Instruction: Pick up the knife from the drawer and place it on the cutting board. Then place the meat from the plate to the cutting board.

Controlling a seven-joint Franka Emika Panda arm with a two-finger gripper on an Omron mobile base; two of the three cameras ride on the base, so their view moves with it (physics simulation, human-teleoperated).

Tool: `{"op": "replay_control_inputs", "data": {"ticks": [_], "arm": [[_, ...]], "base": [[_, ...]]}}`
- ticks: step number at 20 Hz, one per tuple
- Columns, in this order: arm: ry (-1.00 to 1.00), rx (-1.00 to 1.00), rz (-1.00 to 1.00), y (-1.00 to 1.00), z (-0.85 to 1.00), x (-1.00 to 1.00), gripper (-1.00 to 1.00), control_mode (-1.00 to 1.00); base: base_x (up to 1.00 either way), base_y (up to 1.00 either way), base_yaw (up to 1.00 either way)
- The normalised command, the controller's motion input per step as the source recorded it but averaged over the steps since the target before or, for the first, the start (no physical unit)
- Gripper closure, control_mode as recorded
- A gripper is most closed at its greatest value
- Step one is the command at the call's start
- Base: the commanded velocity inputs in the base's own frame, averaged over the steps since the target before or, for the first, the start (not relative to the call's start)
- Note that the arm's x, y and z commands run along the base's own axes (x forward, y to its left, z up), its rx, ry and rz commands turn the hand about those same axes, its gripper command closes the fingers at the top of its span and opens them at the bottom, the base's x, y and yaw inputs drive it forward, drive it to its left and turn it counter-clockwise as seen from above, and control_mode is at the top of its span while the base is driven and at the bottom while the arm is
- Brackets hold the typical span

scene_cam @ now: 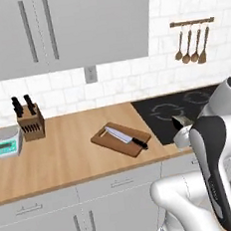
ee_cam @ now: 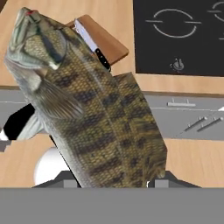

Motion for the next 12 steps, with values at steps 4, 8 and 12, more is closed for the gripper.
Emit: {"op": "replay_control_inputs", "data": {"ticks": [4, 8, 12], "arm": [[0.0, 0.0, 0.0, 0.0, 0.0, 0.0, 1.0, 1.0], [0.0, 0.0, 0.0, 0.0, 0.0, 0.0, 1.0, 1.0], [0.0, 0.0, 0.0, 0.0, 0.0, 0.0, 1.0, 1.0]], "base": [[0.54, 0.45, -0.42], [0.36, 0.6, -0.21], [0.17, 0.33, 0.01]]}}
